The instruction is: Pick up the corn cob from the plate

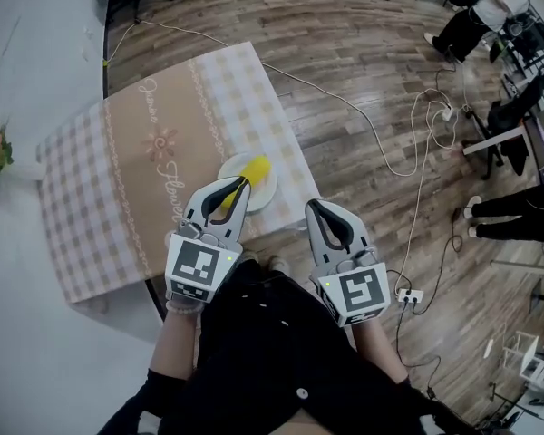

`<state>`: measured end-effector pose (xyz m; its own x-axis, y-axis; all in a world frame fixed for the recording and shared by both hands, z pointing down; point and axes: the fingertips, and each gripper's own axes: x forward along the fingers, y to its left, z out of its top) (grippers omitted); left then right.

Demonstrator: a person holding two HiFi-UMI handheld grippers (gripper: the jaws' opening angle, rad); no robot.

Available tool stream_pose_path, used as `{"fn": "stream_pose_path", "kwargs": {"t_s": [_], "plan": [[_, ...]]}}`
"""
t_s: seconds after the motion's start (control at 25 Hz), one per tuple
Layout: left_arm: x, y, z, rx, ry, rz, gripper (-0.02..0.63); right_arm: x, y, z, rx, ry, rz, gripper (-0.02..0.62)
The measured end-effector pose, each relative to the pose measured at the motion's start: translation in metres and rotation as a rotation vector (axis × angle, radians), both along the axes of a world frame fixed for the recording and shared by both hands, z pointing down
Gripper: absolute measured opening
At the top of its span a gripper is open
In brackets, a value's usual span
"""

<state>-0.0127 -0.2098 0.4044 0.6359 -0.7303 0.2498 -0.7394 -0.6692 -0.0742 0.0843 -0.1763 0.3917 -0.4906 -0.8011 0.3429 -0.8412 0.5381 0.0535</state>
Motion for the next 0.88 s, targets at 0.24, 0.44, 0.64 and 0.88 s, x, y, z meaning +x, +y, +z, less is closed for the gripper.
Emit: {"fn": "stream_pose_path", "kwargs": {"t_s": [0.24, 0.44, 0.64, 0.88], "plan": [[-0.004, -0.014, 0.023, -0.052, -0.002, -0.016, 0.015, 0.006, 0.001, 0.006, -0.019, 0.015, 0.033, 0.043], [-0.007, -0.023, 0.044, -0.109, -0.015, -0.023, 0.054, 0.008, 0.0, 0.008, -0.033, 0.03, 0.045, 0.043], [-0.003, -0.029, 0.071, -0.167, -0.06, -0.006, 0.144, 0.01, 0.0, 0.01, -0.051, 0.035, 0.083, 0.043], [0.002, -0.034, 0.106, -0.23, -0.128, 0.035, 0.2, 0.008, 0.003, 0.017, -0.063, 0.037, 0.085, 0.043]]}}
